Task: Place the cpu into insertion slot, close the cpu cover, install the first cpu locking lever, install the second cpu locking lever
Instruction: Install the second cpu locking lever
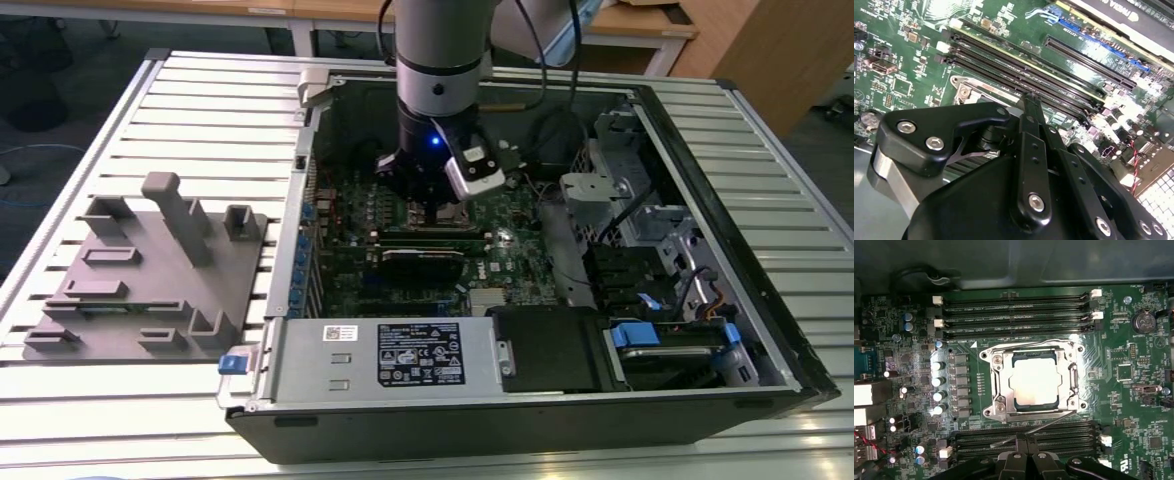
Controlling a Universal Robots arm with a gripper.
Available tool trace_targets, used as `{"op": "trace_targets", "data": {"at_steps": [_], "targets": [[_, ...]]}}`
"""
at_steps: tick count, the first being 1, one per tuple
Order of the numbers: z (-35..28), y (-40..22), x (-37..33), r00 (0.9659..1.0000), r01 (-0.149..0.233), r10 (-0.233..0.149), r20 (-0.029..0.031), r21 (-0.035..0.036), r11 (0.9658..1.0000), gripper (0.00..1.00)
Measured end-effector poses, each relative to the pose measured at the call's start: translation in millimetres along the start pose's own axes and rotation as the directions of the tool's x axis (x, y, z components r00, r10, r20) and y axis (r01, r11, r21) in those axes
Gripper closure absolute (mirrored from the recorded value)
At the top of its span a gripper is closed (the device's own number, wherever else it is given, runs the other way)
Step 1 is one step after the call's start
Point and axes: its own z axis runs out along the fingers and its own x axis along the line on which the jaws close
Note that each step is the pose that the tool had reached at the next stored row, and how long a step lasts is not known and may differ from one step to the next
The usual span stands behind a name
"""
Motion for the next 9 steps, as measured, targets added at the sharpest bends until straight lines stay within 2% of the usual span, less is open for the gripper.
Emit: {"op": "trace_targets", "data": {"at_steps": [9], "targets": [[4.7, -1.5, 3.2, 1.0000, 0.000, 0.000, -0.0001, 0.0003, 1.0000, 0.90]]}}
